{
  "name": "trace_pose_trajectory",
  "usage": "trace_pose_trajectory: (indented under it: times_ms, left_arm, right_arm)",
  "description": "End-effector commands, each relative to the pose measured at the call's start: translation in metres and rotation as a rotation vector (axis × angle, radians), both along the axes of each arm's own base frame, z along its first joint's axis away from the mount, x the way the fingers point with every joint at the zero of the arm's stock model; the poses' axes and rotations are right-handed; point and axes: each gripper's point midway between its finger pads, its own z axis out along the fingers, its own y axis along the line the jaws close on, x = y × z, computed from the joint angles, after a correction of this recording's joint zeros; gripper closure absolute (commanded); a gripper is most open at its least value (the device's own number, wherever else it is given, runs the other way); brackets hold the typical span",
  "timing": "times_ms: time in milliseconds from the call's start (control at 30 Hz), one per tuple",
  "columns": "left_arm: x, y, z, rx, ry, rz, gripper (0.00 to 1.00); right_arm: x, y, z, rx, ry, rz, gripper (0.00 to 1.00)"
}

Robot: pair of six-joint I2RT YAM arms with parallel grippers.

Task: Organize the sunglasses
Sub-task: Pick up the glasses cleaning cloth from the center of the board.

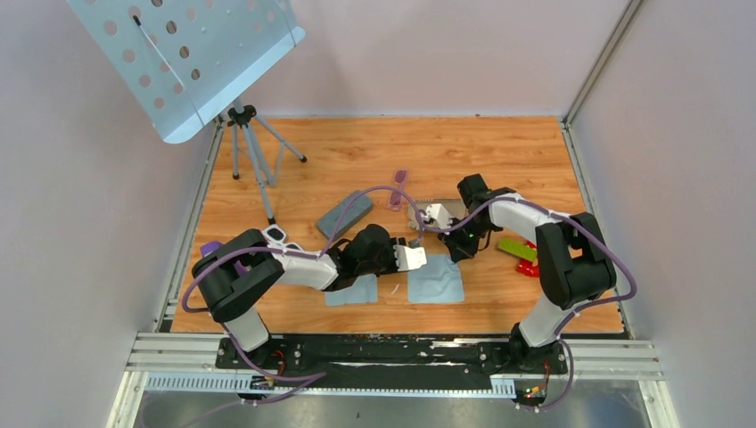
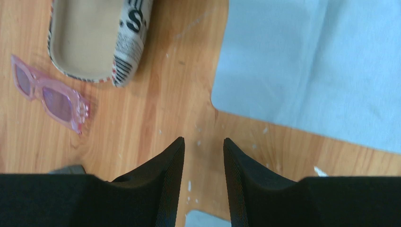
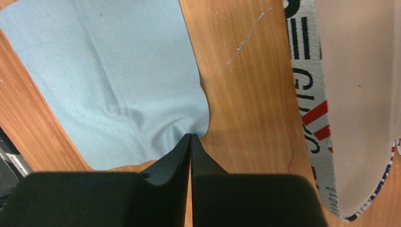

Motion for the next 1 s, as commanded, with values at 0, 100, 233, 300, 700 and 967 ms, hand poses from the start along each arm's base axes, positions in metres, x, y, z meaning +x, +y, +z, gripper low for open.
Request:
trace_pose_trajectory:
  times_ms: [0,100,233,300,700,967]
  left_arm:
    - [0.004,0.002,0.016,-0.024,-0.084,0.015,0.60]
    - [0.007,0.000,0.012,0.005,-0.099,0.003,0.62]
    - [0.013,0.001,0.008,0.023,-0.112,0.025,0.64]
    - [0.015,-0.001,0.006,0.031,-0.097,0.034,0.65]
    - [0.008,-0.027,-0.011,0.017,0.160,0.005,0.66]
    - [0.010,-0.028,-0.028,0.087,0.237,0.011,0.66]
  right_arm:
    - [-0.019,0.000,-0.009,-0.007,0.096,0.013,0.95]
    - [-0.019,0.001,-0.009,-0.001,0.104,0.009,0.95]
    - [-0.020,0.003,-0.009,0.006,0.110,0.007,0.95]
    - [-0.019,0.003,-0.009,0.006,0.109,0.007,0.95]
    - [-0.022,-0.001,-0.014,-0.008,0.103,0.021,0.95]
    - [-0.023,0.000,-0.015,-0.003,0.109,0.018,0.95]
